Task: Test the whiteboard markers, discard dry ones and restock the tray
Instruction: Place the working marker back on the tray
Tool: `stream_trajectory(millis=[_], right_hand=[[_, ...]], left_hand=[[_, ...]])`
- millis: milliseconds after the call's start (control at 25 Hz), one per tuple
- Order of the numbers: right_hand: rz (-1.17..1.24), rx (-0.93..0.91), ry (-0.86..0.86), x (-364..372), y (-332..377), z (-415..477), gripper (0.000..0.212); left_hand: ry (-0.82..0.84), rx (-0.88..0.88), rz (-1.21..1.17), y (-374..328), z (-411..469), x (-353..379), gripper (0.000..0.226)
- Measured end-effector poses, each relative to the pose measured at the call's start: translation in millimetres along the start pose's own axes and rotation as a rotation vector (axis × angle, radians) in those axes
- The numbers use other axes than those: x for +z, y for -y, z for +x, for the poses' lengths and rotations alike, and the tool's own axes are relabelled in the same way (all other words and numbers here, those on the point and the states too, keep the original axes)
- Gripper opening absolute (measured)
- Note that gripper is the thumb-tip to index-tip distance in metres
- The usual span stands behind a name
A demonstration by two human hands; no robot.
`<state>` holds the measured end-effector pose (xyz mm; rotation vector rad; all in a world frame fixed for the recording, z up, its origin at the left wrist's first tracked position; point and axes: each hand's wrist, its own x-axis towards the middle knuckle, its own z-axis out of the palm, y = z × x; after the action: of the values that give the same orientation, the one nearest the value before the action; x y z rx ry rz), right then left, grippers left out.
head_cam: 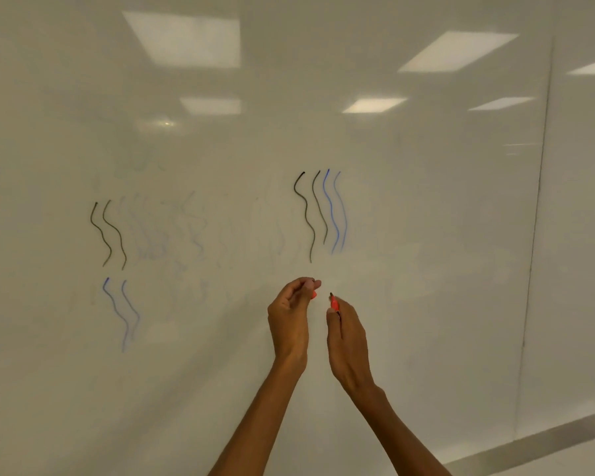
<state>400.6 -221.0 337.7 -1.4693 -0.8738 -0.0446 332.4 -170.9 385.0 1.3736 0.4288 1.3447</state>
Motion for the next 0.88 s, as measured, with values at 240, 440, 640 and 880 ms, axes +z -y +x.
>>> stream_trajectory(millis=[240, 440, 640, 880], right_hand=[[0.366, -0.037, -0.055, -38.5, 32.0, 35.8, 0.032], [1.017, 0.181, 0.130, -68.7, 56.2, 67.7, 0.033], [1.178, 0.138, 0.230, -75.2, 55.5, 88.6, 0.040], [0.985, 0.010, 0.118, -70.5, 60.4, 114.5, 0.040]], left_hand=[[-0.050, 0.309, 0.141, -31.7, 46.7, 10.0, 0.014], [-0.073, 0.605, 0.348, -56.0, 98.1, 24.3, 0.025], [-0.069, 0.691, 0.535, -70.5, 143.8, 34.1, 0.038], [-0.112, 0.836, 0.578, -59.8, 181.7, 42.3, 0.047]])
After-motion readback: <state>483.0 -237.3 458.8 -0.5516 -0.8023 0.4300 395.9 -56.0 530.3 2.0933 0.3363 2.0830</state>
